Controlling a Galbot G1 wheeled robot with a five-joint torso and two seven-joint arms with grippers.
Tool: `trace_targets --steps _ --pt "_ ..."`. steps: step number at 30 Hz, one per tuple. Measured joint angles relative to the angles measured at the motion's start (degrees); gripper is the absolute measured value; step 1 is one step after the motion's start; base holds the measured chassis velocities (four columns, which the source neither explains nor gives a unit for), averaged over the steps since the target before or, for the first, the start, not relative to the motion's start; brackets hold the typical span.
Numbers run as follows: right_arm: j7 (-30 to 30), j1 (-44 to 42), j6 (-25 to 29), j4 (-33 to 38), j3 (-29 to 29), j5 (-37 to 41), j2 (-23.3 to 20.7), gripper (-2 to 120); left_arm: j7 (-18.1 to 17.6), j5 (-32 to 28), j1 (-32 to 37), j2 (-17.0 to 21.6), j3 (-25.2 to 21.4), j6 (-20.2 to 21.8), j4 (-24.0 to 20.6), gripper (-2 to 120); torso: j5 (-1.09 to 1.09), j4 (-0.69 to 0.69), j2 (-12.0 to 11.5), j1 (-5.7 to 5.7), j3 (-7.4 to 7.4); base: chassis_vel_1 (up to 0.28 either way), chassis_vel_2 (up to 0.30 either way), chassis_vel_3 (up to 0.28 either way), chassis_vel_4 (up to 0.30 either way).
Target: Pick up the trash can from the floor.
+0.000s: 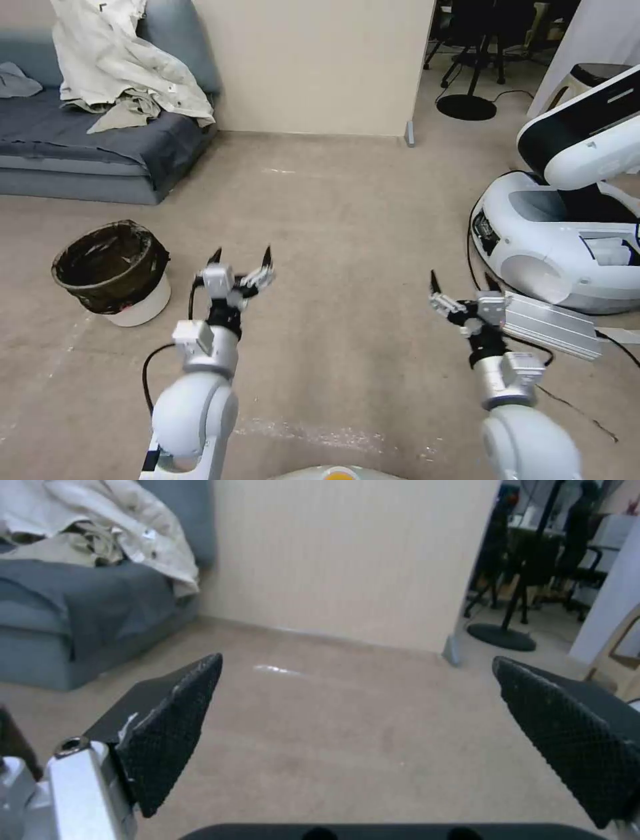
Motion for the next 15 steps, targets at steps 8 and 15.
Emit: trace_targets --steps 8,15 --pt "-0.43 -1.45 2.26 1.38 1.94 3.89 -2.65 100 -0.78 -0.61 1.42 2.08 -2.32 -2.06 1.8 100 0.03 0.0 0.0 0.0 0.0 0.0 0.0 0.0 0.0" --pt "-0.98 -1.11 4.53 0.21 2.18 5.99 -3.67 100 -0.77 -1.43 2.08 2.1 -3.19 -3.19 2.21 100 0.02 0.0 0.0 0.0 0.0 0.0 0.0 0.0 0.0"
